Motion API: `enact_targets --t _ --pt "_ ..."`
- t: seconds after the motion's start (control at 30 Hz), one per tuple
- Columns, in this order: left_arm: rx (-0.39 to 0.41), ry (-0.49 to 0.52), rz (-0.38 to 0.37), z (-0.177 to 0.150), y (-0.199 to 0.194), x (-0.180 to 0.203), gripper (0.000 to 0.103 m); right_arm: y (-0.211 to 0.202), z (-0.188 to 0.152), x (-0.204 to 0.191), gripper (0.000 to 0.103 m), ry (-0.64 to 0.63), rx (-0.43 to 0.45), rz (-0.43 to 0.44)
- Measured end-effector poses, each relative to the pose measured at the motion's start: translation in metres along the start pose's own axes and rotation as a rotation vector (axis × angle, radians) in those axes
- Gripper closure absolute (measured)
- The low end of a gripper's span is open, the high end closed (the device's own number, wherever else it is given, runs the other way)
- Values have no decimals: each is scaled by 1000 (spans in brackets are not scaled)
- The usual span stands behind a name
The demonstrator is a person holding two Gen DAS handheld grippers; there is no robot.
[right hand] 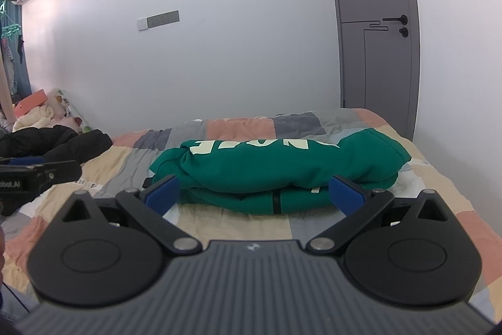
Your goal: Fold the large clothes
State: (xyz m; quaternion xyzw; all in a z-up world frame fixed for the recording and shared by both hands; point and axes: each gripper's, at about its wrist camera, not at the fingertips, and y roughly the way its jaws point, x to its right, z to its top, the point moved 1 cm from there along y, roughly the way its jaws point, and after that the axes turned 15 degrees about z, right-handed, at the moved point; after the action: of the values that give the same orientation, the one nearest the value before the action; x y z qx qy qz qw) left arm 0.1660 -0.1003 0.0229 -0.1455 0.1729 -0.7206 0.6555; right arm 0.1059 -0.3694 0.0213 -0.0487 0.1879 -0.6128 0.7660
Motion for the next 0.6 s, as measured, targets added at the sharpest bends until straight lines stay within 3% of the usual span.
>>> enact_targets --t 0.6 --pt "-12 -12 -10 -1 2 -3 0 2 -1 3 0 18 -11 3"
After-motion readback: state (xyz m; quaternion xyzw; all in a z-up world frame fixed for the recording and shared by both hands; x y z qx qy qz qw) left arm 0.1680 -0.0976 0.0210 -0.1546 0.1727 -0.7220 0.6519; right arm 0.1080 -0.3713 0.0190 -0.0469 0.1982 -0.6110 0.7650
